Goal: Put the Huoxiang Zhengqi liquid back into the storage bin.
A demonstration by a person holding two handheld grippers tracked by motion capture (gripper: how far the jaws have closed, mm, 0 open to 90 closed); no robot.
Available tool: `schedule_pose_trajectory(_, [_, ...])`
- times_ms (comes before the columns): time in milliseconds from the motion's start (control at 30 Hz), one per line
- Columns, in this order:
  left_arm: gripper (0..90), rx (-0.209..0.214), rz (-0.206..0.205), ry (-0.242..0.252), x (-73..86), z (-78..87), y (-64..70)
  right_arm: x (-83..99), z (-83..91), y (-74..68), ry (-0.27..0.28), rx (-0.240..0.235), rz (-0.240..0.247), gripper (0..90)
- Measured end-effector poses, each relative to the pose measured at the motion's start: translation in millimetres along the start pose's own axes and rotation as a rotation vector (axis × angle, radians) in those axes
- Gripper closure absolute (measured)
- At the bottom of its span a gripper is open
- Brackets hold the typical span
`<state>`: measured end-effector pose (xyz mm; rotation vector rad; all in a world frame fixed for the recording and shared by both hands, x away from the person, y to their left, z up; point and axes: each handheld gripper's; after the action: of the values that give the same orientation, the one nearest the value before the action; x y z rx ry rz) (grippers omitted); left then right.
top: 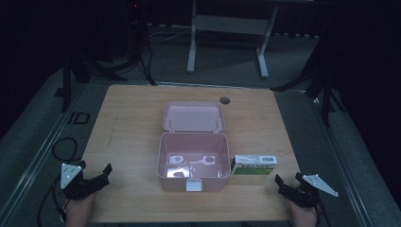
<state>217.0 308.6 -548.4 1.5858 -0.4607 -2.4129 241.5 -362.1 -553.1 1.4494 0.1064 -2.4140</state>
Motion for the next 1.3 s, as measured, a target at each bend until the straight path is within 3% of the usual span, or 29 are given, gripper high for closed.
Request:
schedule_pose_trajectory(100, [4.3,0.026,-0.002,0.024,0.4,1.3,1.0,-2.4,0.1,-4.5,-0.029,-0.004,0.045,10.8])
schedule_pose_trajectory(267, [4.3,0.034,0.005,0.027,0.3,2.3,0.2,-12.7,2.0,-9.4,-0.074,0.009,0.113,10.8])
schedule_pose_trajectory(400, [4.3,0.038,0.011,0.024,0.4,2.3,-0.2,-20.6,1.4,-7.0,-0.167,-0.007,0.14,10.8])
schedule_pose_trajectory(467, [4.3,0.04,0.011,0.023,0.3,2.1,-0.2,-24.2,-2.6,-1.7,-0.266,-0.04,0.16,10.8])
schedule_pose_trajectory(533, [4.4,0.046,0.009,0.019,-0.1,0.9,-0.8,-27.4,-5.2,2.5,-0.331,-0.084,0.182,10.6])
schedule_pose_trajectory(667, [4.5,0.058,0.019,0.008,-0.3,-1.8,-3.3,-37.2,-7.4,9.1,-0.418,-0.158,0.285,10.7])
schedule_pose_trajectory(733, [4.5,0.06,0.029,0.01,-0.7,-1.8,-4.2,-43.5,-8.6,10.6,-0.479,-0.185,0.391,10.4])
schedule_pose_trajectory(800, [4.5,0.074,0.04,0.01,-1.0,-1.5,-5.2,-49.4,-11.9,11.4,-0.578,-0.196,0.517,10.0])
schedule_pose_trajectory(900, [4.5,0.097,0.042,0.005,-0.9,-1.8,-5.1,-61.3,-14.2,14.4,-0.661,-0.285,0.67,10.0])
schedule_pose_trajectory(967, [4.5,0.103,0.041,0.007,-0.8,-1.8,-4.6,-62.8,-14.4,14.5,-0.669,-0.301,0.691,10.0])
schedule_pose_trajectory(1000, [4.5,0.106,0.042,0.007,-0.8,-1.8,-4.6,-67.6,-15.3,13.8,-0.704,-0.352,0.775,10.0])
schedule_pose_trajectory(1033, [4.5,0.106,0.043,0.006,-0.7,-1.8,-4.7,-70.9,-16.2,12.8,-0.738,-0.373,0.835,10.0])
schedule_pose_trajectory(1133, [5.0,0.102,0.051,-0.009,-0.9,-2.9,-5.1,-78.5,-18.4,8.6,-0.819,-0.435,0.956,10.0])
schedule_pose_trajectory(1200, [5.0,0.097,0.046,-0.022,-0.4,-3.7,-4.6,-80.5,-19.0,5.1,-0.84,-0.468,1.027,10.0])
schedule_pose_trajectory(1300, [5.0,0.092,0.035,-0.032,0.5,-5.5,-4.1,-79.3,-18.5,-1.6,-0.856,-0.567,1.166,10.0])
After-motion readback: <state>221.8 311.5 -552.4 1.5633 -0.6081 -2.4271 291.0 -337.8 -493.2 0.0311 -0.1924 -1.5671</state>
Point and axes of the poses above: each handheld gripper's, and its own axes: z roughly backward along the jaws, x roughly out of its underside, y roughly to its right, and after that the axes turned 15 degrees about z, right-handed
